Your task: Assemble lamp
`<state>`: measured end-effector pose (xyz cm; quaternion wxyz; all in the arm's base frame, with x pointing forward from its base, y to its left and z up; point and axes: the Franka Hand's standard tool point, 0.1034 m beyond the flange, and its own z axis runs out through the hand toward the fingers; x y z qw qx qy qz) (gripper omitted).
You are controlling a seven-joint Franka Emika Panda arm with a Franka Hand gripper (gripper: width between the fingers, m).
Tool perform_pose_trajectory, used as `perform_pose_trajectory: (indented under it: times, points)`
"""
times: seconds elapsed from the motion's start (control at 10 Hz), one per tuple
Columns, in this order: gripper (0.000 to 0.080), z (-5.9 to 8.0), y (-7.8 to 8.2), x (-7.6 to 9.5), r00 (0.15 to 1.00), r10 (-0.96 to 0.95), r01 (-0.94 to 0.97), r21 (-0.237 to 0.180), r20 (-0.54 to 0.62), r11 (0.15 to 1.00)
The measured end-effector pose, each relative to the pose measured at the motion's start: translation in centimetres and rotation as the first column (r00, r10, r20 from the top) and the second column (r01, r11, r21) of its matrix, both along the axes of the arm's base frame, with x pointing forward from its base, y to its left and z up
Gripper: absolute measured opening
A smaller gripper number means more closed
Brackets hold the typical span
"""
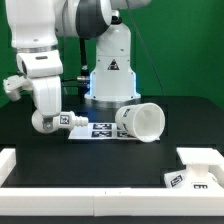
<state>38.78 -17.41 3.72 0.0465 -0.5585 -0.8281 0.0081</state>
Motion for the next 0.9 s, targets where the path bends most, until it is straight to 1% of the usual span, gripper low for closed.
perform_pose_trajectory:
  times: [0.2,0.3,0.4,0.5,0.6,0.7,0.9]
  points:
    - [0.0576,-0.1,-0.2,-0.1,0.994,0.105,-0.105,0.0,-0.001,0.994]
    - [0.0576,-0.1,-0.3,-0.1,0.974,0.226,-0.226,0.009,-0.007,0.974]
    - [0.0576,0.0,-0.5,0.4,0.938,0.345,-0.345,0.026,-0.016,0.938]
    - [0.0576,0.0,-0.3,1.6,0.895,0.446,-0.445,0.042,-0.021,0.895]
    - [0.0576,-0.2,0.5,3.3,0.842,0.539,-0.538,0.055,-0.016,0.841]
    - [0.0576,-0.5,1.8,4.7,0.817,0.576,-0.573,0.068,-0.018,0.816]
    - [0.0576,-1.0,4.0,6.8,0.746,0.666,-0.663,0.102,0.001,0.742]
